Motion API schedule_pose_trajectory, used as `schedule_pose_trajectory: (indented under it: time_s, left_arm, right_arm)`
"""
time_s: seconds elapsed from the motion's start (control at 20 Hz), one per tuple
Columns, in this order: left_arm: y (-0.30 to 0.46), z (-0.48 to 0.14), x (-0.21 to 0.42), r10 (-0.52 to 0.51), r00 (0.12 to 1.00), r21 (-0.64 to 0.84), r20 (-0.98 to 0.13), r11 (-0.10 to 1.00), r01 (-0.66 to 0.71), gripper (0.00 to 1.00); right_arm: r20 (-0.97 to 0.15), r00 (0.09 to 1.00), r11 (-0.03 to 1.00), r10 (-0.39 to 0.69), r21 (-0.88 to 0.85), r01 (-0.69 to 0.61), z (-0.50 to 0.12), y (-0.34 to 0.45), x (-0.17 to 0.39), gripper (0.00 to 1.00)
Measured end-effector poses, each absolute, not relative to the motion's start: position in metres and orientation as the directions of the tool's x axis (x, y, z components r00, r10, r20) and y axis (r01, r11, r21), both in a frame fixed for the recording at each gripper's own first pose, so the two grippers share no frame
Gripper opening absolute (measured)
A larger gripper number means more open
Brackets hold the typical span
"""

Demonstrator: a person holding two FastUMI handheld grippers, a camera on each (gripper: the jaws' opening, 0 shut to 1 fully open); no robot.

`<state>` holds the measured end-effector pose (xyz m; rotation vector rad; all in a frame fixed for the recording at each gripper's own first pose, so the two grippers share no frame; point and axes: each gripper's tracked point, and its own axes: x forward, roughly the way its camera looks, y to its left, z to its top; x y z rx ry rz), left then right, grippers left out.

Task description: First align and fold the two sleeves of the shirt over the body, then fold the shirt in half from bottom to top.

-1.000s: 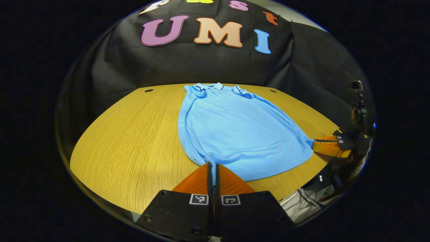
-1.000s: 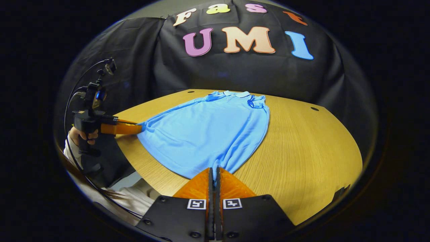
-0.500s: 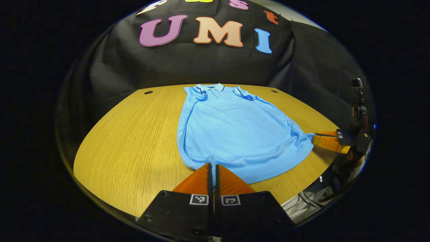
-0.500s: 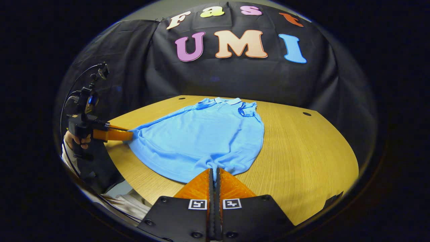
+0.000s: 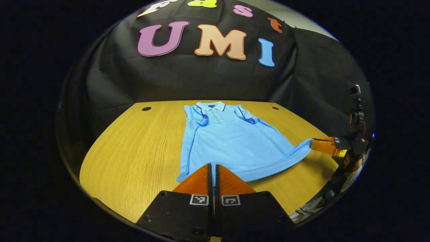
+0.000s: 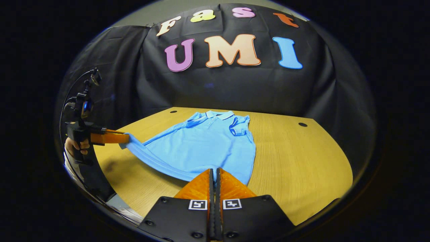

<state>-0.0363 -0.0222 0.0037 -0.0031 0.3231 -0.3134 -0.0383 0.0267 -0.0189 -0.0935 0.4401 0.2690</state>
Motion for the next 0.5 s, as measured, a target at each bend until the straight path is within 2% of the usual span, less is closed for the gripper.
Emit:
schedule_pose_trajectory:
  time_s: [0.5]
  left_arm:
    - [-0.016,0.061,0.066,-0.282,0.929,-0.101,-0.241,0.959,0.265,0.00]
  right_arm:
    - [-0.412,0.890,0.958,0.194,-0.116,-0.262,0.023,0.032,0.074,0.02]
